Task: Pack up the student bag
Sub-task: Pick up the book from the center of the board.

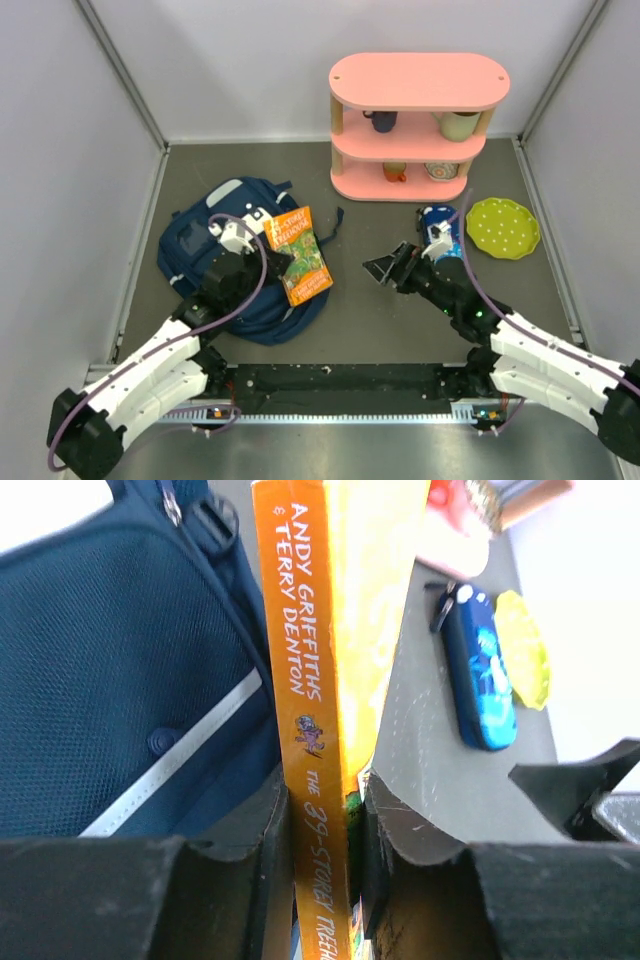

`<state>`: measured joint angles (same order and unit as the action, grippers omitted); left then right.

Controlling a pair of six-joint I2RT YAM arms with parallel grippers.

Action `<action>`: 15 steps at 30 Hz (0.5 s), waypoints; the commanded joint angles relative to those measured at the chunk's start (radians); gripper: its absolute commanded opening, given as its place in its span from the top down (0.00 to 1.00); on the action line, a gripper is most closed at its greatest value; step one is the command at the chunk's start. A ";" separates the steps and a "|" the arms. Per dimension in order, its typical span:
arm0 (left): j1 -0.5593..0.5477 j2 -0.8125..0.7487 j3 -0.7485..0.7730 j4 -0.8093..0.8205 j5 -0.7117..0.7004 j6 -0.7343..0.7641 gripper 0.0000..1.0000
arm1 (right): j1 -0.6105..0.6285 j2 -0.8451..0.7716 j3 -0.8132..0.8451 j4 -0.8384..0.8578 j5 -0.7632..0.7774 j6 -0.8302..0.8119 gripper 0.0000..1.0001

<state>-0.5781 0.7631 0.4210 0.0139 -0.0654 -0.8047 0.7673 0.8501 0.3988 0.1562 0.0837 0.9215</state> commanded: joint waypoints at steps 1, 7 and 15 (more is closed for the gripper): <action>0.004 -0.082 0.062 0.123 -0.094 0.021 1.00 | -0.003 -0.080 -0.054 0.063 -0.048 0.098 0.11; 0.004 -0.010 0.209 0.182 -0.064 0.041 1.00 | 0.009 0.022 -0.052 0.294 -0.203 0.241 0.08; 0.006 0.053 0.236 0.353 0.053 -0.019 1.00 | 0.085 0.204 -0.098 0.679 -0.208 0.341 0.06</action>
<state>-0.5766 0.8074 0.6086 0.1532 -0.0792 -0.7830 0.8249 0.9878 0.3088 0.5240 -0.1032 1.1988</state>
